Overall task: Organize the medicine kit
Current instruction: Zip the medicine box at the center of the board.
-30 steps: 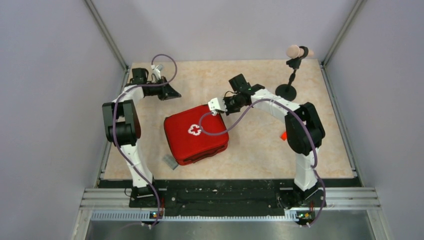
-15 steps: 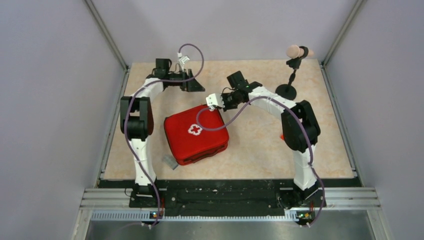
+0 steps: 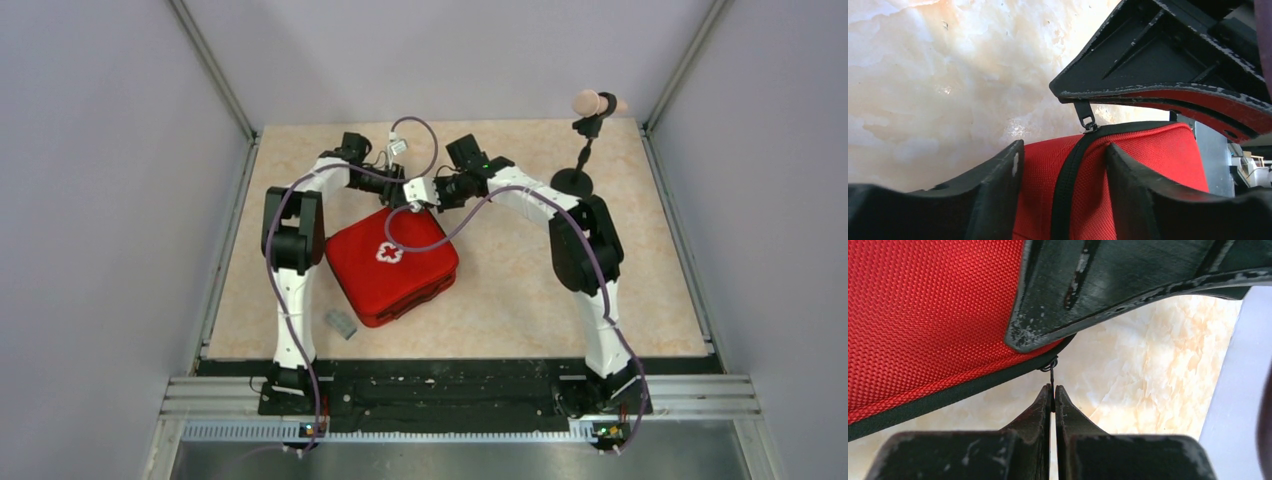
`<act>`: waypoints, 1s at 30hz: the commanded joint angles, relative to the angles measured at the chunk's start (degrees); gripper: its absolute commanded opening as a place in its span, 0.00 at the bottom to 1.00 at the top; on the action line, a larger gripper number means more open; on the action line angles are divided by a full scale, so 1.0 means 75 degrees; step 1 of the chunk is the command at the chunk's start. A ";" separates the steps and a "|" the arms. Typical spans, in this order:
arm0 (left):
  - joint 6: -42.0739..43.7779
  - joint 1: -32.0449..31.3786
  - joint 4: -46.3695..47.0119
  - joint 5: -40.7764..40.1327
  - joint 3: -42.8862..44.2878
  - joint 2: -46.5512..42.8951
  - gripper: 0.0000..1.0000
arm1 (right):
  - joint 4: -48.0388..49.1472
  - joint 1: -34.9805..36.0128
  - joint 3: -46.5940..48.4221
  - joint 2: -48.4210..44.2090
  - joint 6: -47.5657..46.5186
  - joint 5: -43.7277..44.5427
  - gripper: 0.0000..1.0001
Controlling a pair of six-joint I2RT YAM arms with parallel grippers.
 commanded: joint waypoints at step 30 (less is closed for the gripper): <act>-0.0743 0.1530 -0.0950 0.0144 -0.0029 -0.0267 0.00 | 0.0362 -0.0956 -0.3095 -0.2420 -0.0922 0.0251 0.00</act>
